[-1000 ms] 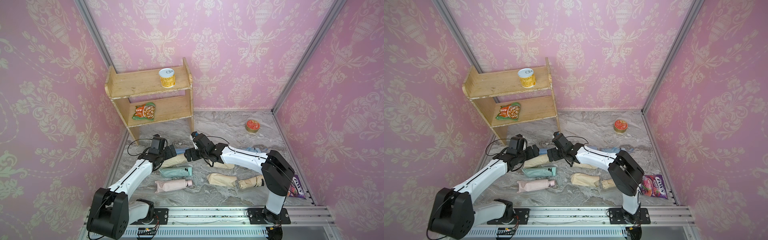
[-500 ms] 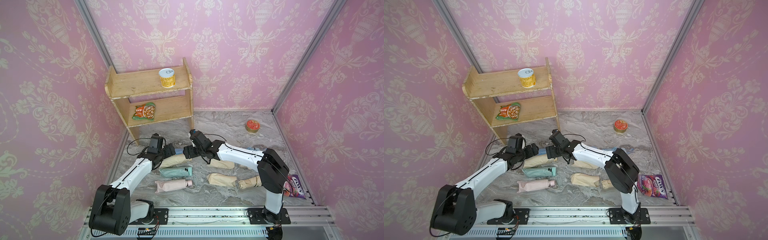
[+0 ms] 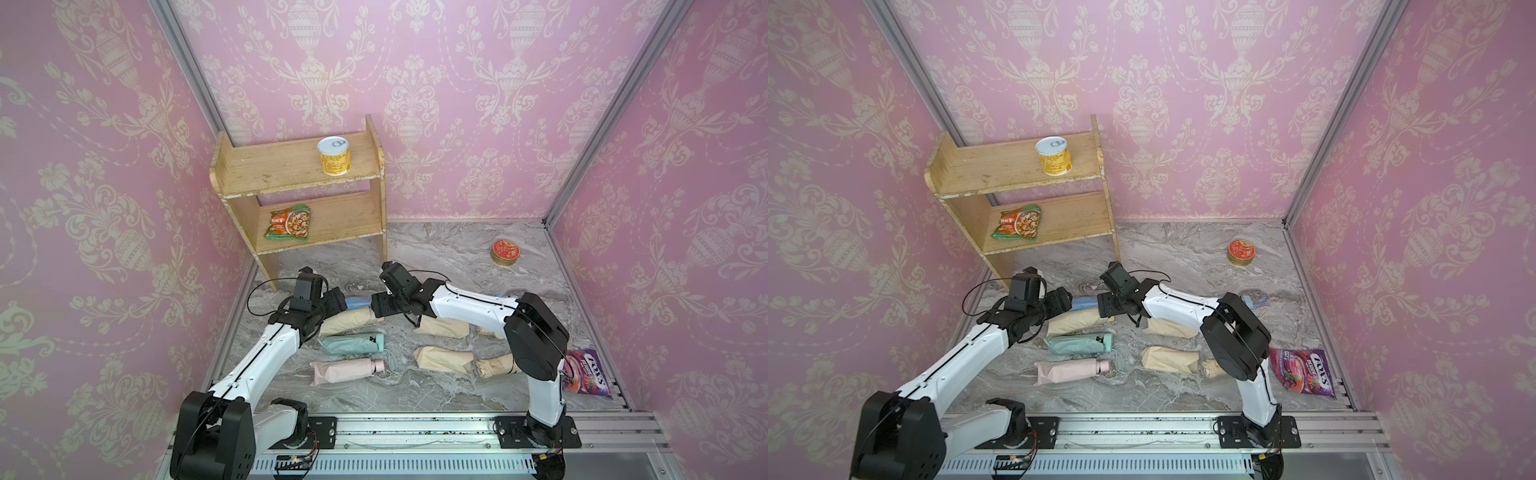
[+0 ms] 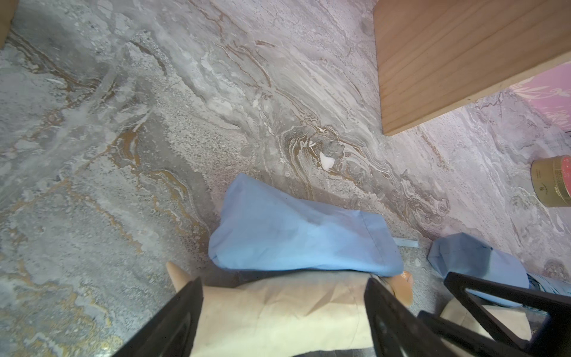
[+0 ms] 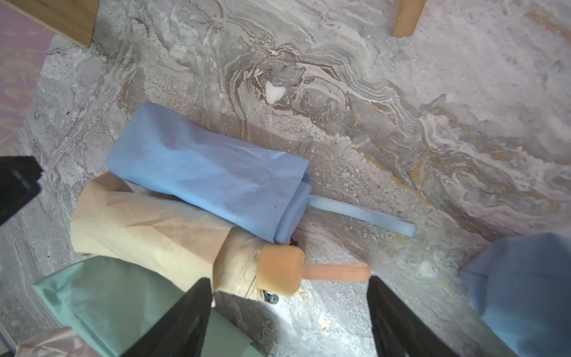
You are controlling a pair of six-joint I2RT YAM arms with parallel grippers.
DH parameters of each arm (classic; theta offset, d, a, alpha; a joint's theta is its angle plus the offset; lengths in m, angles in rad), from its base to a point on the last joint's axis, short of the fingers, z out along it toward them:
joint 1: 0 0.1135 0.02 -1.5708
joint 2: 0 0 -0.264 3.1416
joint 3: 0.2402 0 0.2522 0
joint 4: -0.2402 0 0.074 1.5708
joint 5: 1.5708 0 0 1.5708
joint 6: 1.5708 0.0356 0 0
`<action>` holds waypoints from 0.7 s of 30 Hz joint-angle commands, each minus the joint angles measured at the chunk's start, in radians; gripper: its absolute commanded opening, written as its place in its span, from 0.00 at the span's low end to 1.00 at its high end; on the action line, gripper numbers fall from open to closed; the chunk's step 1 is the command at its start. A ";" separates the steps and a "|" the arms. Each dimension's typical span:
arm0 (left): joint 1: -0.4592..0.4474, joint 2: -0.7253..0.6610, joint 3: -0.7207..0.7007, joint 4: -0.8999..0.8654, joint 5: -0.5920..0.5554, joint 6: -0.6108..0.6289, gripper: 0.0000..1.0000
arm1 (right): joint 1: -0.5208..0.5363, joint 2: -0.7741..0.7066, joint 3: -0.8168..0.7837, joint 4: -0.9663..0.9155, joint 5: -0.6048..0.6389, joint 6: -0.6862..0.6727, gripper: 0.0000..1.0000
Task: Take umbrellas out of sleeves
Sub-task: Take out the umbrella from the umbrella sleeve.
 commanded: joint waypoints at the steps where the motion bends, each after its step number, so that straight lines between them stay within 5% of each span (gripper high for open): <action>1: 0.009 -0.014 -0.029 -0.057 -0.045 -0.015 0.84 | -0.016 0.029 0.031 -0.023 -0.026 0.038 0.77; 13: 0.009 0.041 -0.060 -0.050 -0.047 -0.010 0.84 | -0.021 0.074 0.040 0.009 -0.100 0.098 0.71; 21: 0.012 0.082 -0.089 0.001 -0.040 -0.015 0.72 | -0.021 0.086 0.020 0.019 -0.117 0.124 0.65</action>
